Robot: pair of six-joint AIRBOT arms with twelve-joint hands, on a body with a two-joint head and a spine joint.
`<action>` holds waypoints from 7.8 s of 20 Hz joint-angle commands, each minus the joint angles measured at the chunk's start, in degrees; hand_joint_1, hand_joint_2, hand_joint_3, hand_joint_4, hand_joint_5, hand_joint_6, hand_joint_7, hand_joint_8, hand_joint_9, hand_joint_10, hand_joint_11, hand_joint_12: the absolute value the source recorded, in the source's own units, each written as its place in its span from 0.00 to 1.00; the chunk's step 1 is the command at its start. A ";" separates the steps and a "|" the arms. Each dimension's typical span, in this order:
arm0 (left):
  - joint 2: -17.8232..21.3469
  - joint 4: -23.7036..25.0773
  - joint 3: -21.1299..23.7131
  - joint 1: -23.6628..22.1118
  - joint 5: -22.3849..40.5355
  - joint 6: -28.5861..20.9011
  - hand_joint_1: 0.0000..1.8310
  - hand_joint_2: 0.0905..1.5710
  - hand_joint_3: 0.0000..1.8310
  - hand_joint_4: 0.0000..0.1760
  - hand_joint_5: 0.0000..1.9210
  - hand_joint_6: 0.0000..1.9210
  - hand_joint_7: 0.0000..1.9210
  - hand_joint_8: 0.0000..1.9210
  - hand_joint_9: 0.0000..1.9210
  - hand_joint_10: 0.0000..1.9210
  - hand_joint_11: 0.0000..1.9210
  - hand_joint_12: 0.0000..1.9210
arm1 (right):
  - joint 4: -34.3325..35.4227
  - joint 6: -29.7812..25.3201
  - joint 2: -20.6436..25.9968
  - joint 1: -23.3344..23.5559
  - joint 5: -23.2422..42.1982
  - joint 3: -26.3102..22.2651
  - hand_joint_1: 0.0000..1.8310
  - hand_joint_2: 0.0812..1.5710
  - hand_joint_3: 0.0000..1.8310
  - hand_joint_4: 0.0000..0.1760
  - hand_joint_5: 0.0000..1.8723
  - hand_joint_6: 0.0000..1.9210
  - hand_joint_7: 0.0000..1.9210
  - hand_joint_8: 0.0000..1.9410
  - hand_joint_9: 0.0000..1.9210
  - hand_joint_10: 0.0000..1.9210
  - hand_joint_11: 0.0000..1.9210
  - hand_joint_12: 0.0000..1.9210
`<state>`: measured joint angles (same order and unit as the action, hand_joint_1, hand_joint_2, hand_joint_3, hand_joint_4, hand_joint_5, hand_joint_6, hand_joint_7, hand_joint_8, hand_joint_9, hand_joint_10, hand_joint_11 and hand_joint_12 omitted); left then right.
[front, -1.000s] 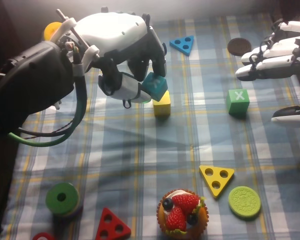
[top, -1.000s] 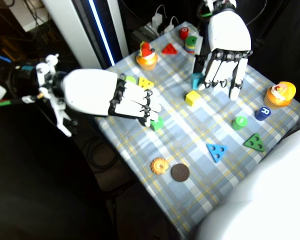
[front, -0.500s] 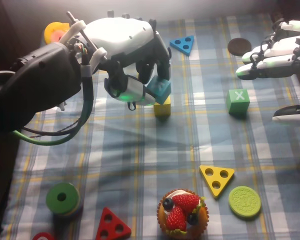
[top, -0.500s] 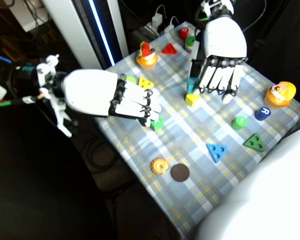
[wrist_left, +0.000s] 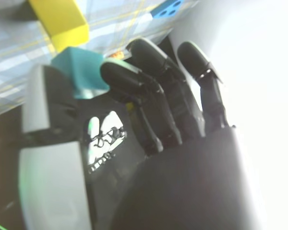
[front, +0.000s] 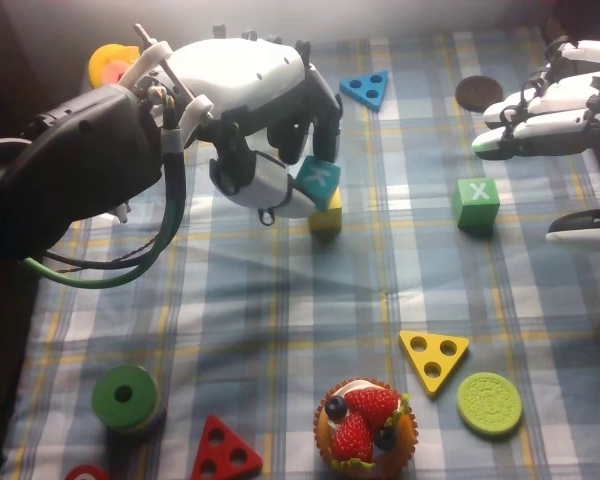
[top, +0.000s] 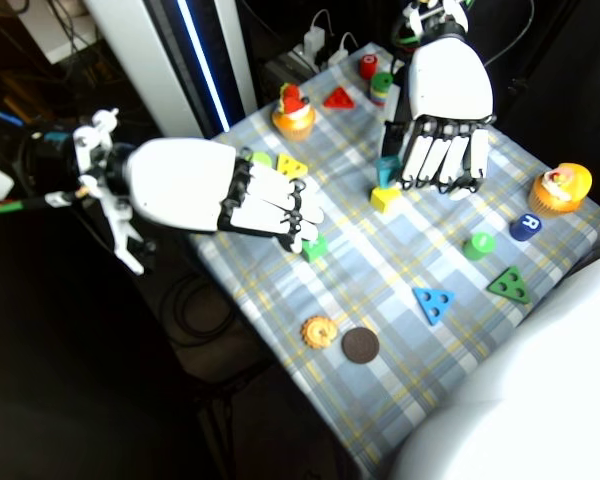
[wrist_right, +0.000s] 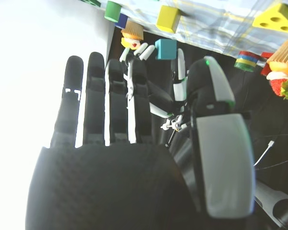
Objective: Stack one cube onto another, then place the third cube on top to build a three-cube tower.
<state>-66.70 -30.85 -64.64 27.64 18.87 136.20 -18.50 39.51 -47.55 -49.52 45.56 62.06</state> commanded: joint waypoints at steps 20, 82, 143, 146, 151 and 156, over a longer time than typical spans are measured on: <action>-1.24 0.10 -1.33 -0.97 5.62 -0.16 0.67 0.70 0.00 0.00 0.50 0.45 0.52 0.60 0.39 0.50 0.12 0.52 | 1.63 -0.47 -0.22 0.95 6.44 0.17 0.39 0.73 0.00 0.00 0.25 0.00 0.23 0.00 0.25 0.00 0.05 0.60; -2.67 -0.74 -3.50 -0.11 4.85 -0.17 0.51 0.62 0.00 0.61 0.46 0.01 0.52 0.02 0.42 0.25 0.12 0.57 | 1.21 -0.63 -0.44 0.93 6.60 0.52 0.39 0.73 0.00 0.00 0.25 0.00 0.22 0.00 0.25 0.00 0.05 0.57; 22.10 2.02 22.41 25.14 45.53 -27.07 0.36 0.47 0.00 0.90 0.17 0.00 0.22 0.00 0.23 0.00 0.10 0.27 | -0.65 -1.11 -12.11 6.88 -10.20 11.21 0.39 0.73 0.00 0.00 0.28 0.00 0.26 0.00 0.28 0.00 0.09 0.51; 21.99 1.99 22.42 25.18 45.25 -27.07 0.39 0.48 0.00 0.98 0.15 0.00 0.21 0.00 0.22 0.00 0.09 0.22 | -0.04 -1.11 -13.42 7.30 -11.44 12.58 0.43 0.72 0.00 0.00 0.28 0.00 0.27 0.01 0.28 0.00 0.08 0.51; 21.95 1.95 22.43 25.18 45.18 -27.08 0.36 0.49 0.00 1.00 0.15 0.00 0.22 0.00 0.23 0.00 0.13 0.10 | 0.01 -0.45 -14.02 7.42 -12.49 12.81 0.49 0.66 0.00 0.00 0.34 0.00 0.38 0.01 0.37 0.02 0.14 0.55; 21.87 1.88 22.51 25.21 44.98 -27.09 0.35 0.48 0.00 1.00 0.15 0.00 0.22 0.00 0.24 0.00 0.18 0.13 | 0.01 -0.16 -14.50 7.62 -12.50 12.77 0.51 0.61 0.00 0.00 0.46 0.00 0.50 0.03 0.30 0.59 0.21 0.81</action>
<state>-44.75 -30.74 -42.13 53.15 57.76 109.56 -19.44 39.05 -61.78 -42.63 28.45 74.56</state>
